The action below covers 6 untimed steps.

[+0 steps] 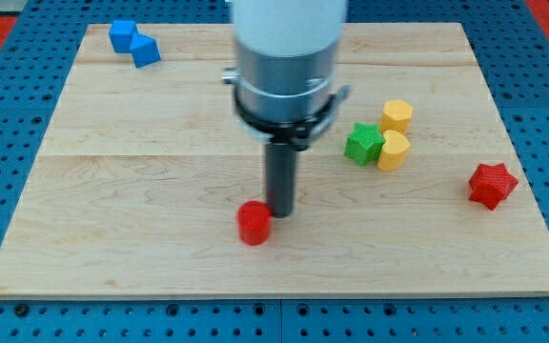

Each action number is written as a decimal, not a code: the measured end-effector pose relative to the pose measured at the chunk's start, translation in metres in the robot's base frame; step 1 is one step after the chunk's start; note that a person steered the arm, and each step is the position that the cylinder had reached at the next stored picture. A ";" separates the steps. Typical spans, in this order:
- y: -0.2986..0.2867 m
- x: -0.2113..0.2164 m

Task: Point at the red star

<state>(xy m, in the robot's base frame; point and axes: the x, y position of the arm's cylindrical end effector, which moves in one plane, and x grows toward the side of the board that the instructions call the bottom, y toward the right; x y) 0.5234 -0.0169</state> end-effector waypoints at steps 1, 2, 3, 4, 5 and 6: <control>0.023 -0.003; 0.101 0.027; 0.211 0.051; 0.305 0.048; 0.316 0.021; 0.313 -0.012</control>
